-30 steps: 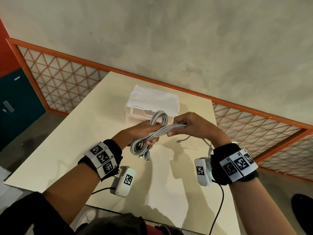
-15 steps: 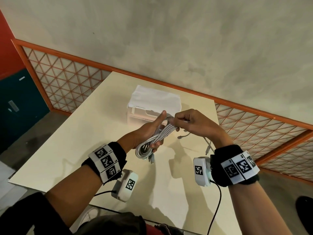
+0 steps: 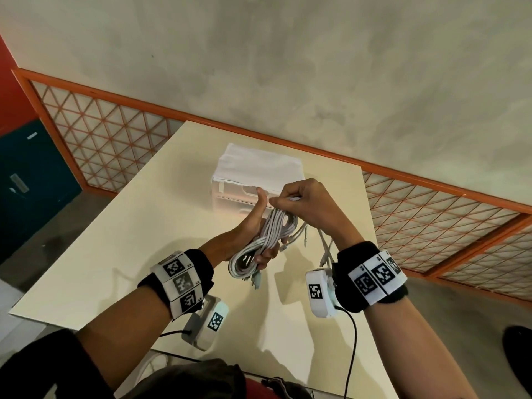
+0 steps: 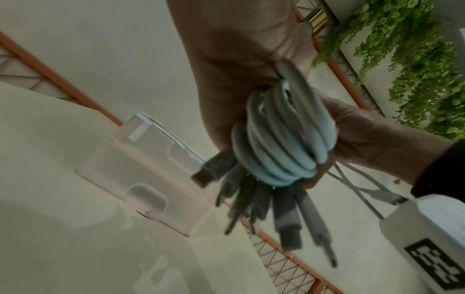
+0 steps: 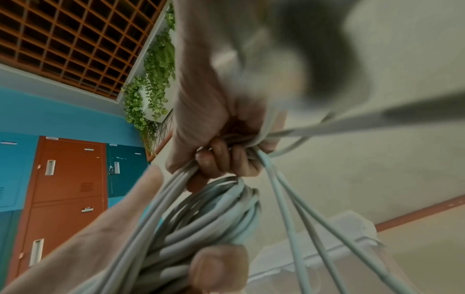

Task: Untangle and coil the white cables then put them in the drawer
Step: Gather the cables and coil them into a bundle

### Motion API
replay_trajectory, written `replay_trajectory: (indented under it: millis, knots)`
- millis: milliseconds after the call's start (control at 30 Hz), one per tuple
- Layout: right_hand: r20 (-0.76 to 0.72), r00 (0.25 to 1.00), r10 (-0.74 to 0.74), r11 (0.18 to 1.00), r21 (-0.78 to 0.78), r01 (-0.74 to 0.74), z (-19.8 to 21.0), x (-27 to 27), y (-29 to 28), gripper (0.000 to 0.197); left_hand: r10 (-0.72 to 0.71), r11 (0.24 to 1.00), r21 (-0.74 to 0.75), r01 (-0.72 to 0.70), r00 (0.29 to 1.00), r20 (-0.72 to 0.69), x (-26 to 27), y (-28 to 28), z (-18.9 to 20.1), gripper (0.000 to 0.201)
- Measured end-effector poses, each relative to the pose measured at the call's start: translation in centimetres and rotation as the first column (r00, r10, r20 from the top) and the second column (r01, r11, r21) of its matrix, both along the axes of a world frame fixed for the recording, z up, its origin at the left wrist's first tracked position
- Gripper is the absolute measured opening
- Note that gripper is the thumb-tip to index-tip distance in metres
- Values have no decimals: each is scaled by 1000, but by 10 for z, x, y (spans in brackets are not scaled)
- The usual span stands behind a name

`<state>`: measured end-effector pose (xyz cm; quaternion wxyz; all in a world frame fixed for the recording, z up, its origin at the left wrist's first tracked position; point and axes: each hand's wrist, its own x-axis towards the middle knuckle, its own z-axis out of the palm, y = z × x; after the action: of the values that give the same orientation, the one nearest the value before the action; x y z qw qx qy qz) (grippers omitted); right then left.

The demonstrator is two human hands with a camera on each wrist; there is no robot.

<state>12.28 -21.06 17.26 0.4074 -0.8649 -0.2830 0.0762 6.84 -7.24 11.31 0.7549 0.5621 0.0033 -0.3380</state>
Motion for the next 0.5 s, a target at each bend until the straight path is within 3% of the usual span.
replay_trajectory:
  millis: [200,333,500]
  knots:
    - [-133,991,25,1000,9,-24,-7,2,-1,27,-2,984,175,-18,993,114,-13,-1,1,48]
    - [-155,988,23,1000,15,-21,-9,1,-3,30,-10,978,208,-4,998,64,-13,-3,2,36]
    - [52,999,-17,999,-26,19,-8,1,-6,58,-46,980,197,39,999,28,-10,-1,5,31]
